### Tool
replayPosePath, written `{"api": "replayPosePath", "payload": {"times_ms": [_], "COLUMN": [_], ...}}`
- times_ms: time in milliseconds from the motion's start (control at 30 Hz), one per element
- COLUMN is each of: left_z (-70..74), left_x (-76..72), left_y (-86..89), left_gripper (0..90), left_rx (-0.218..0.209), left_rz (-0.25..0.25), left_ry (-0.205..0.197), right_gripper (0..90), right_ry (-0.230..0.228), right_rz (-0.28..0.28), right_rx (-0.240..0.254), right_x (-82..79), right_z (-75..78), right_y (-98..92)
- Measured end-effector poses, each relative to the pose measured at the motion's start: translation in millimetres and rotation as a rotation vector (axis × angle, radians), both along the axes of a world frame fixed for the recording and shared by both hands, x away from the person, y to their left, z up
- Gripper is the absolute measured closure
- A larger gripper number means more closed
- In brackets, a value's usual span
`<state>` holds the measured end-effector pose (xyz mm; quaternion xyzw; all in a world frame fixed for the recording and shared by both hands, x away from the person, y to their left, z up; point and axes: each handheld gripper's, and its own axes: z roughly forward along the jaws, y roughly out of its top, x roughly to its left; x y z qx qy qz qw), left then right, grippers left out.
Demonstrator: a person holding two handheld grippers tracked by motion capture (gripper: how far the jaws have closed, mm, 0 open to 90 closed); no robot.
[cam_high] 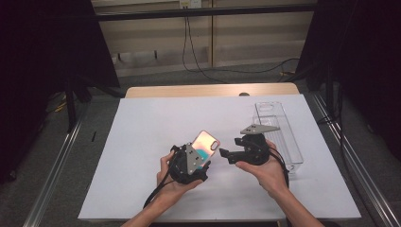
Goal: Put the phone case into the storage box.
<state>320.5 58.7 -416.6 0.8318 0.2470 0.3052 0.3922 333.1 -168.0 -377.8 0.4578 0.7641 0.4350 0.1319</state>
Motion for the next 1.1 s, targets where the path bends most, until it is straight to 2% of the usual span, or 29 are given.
{"api": "replayPosePath", "payload": {"times_ms": [167, 300, 433, 600, 733, 933, 1100], "left_z": [-1.9, -1.5, -1.4, -2.0, -2.3, -2.5, -2.0], "left_x": [0.9, 0.9, -0.1, -0.3, -1.5, -2.7, -2.5], "left_y": [-0.6, -0.6, -1.1, -2.7, -3.9, -5.8, -5.9], "left_gripper": [16.8, 16.8, 16.8, 16.8, 16.8, 16.8, 16.8], "left_rx": [-0.009, -0.012, -0.002, -0.011, -0.010, -0.012, -0.015], "left_rz": [0.023, 0.022, 0.021, 0.019, 0.020, 0.017, 0.020], "left_ry": [-0.015, -0.016, -0.026, -0.037, -0.043, -0.049, -0.050], "right_gripper": [31.1, 33.8, 39.6, 43.5, 46.0, 52.9, 60.6], "right_ry": [0.066, 0.096, 0.155, 0.198, 0.206, 0.218, 0.226], "right_rz": [-0.005, -0.018, -0.014, -0.001, -0.014, -0.040, -0.060], "right_rx": [-0.010, -0.018, 0.004, 0.033, 0.032, 0.076, 0.082], "right_x": [2.4, 4.4, 7.6, 13.1, 16.0, 20.5, 20.8], "right_z": [-0.8, 0.4, 2.1, 0.9, 2.1, 1.5, 0.7], "right_y": [3.9, 5.0, 5.7, 7.7, 11.1, 14.9, 20.0]}}
